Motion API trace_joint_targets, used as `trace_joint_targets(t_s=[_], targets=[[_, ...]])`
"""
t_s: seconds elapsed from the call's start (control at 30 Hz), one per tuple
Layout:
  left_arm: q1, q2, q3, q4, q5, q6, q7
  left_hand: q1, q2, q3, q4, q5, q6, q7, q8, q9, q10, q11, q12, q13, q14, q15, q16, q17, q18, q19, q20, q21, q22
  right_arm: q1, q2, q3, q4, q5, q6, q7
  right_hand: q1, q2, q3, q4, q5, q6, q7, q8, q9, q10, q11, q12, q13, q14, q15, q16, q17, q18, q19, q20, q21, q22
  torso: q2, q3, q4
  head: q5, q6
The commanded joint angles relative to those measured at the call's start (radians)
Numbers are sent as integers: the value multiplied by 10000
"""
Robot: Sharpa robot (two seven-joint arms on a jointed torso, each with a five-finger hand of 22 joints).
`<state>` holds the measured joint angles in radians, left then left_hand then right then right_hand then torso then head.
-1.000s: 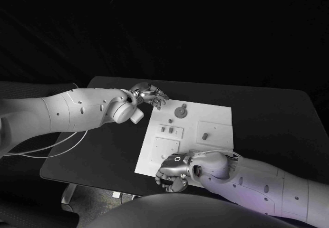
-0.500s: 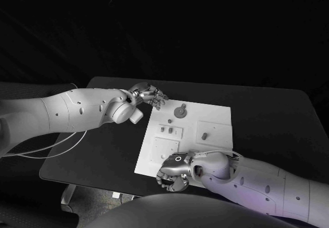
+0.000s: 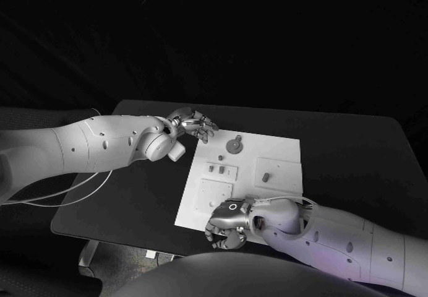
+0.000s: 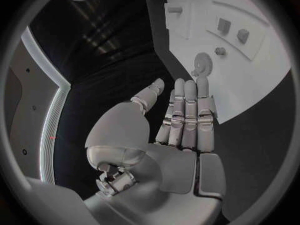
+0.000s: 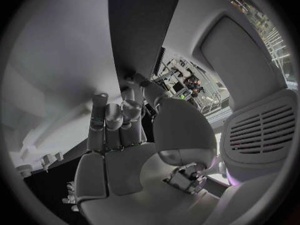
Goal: Assemble the parts on the task board
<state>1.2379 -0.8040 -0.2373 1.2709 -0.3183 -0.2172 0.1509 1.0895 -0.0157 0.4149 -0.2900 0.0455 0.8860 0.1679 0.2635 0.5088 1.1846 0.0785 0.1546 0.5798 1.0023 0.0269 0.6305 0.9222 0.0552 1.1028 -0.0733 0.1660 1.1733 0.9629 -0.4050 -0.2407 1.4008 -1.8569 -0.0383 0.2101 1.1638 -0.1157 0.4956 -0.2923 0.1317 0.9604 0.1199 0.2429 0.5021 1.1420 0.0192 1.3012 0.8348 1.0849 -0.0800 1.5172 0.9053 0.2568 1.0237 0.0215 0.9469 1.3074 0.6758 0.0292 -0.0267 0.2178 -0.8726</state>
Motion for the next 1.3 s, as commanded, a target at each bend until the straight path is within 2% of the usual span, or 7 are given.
trace_joint_targets(t_s=[0.03,0.37,0.6,0.63,0.7,0.8,1.3], targets=[[6,10,8,18,-49,140,41,29,51,19,11,46,49,0,30,12,-46,6,65,-15,58,-12,55,-15,111,50,11,-37,18,-36,-46,-48,-93,-259,368,-302,43,72,58,-12,70,62,65,46,18,71,-41,43,-10,25,-59,37,-13,49,17,-24,-30,109,3,1,-4,-3,0],[7,17,8,12,-78,148,6,31,50,19,12,46,45,2,29,11,-54,8,74,-19,57,-11,55,-16,110,50,11,-40,20,-37,-10,-48,-93,-351,481,-329,5,162,107,-16,56,290,-13,186,78,100,-113,41,-20,42,-107,47,-19,50,20,-28,-17,120,4,3,-5,-11,0],[7,15,8,21,-137,147,4,26,49,16,15,46,44,3,29,11,-58,9,80,-21,57,-11,55,-17,109,51,12,-42,22,-38,-11,-48,-63,-451,802,-359,-240,635,160,-9,-34,594,-138,349,149,99,-247,39,-11,54,-209,55,-31,50,25,-29,8,134,4,2,2,4,0],[7,13,8,22,-137,147,4,25,49,15,16,46,44,3,29,11,-59,9,80,-22,56,-10,55,-17,109,51,13,-42,22,-38,-18,-48,-63,-451,848,-348,-289,852,194,-8,-112,635,-156,370,158,91,-259,35,-8,48,-221,56,-32,50,11,-28,7,137,4,1,3,3,0],[7,6,8,29,-138,146,4,24,49,14,17,46,44,3,29,11,-60,10,82,-22,56,-10,55,-17,108,52,13,-43,23,-38,-27,-48,-67,-451,901,-324,-315,1059,234,-12,-141,656,-166,383,167,82,-269,38,1,37,-233,62,-31,50,-12,-31,9,144,3,0,-1,5,0],[7,3,8,32,-141,145,4,20,45,11,18,46,43,4,29,11,-63,10,85,-24,56,-10,55,-17,108,51,13,-44,23,-38,-35,-48,-89,-451,911,-323,-338,1241,255,-14,-171,671,-173,401,183,68,-275,46,17,22,-241,72,-26,50,-34,-34,18,154,3,1,-6,13,0],[7,-4,8,42,-217,133,9,12,39,5,19,46,38,6,28,9,-79,14,98,-32,56,-10,56,-18,108,54,13,-49,28,-37,-79,-48,-188,-510,336,-398,-438,1428,243,-12,-234,713,-203,458,233,60,-305,67,47,35,-263,108,-19,49,-10,-45,61,162,3,4,-7,7,0]])
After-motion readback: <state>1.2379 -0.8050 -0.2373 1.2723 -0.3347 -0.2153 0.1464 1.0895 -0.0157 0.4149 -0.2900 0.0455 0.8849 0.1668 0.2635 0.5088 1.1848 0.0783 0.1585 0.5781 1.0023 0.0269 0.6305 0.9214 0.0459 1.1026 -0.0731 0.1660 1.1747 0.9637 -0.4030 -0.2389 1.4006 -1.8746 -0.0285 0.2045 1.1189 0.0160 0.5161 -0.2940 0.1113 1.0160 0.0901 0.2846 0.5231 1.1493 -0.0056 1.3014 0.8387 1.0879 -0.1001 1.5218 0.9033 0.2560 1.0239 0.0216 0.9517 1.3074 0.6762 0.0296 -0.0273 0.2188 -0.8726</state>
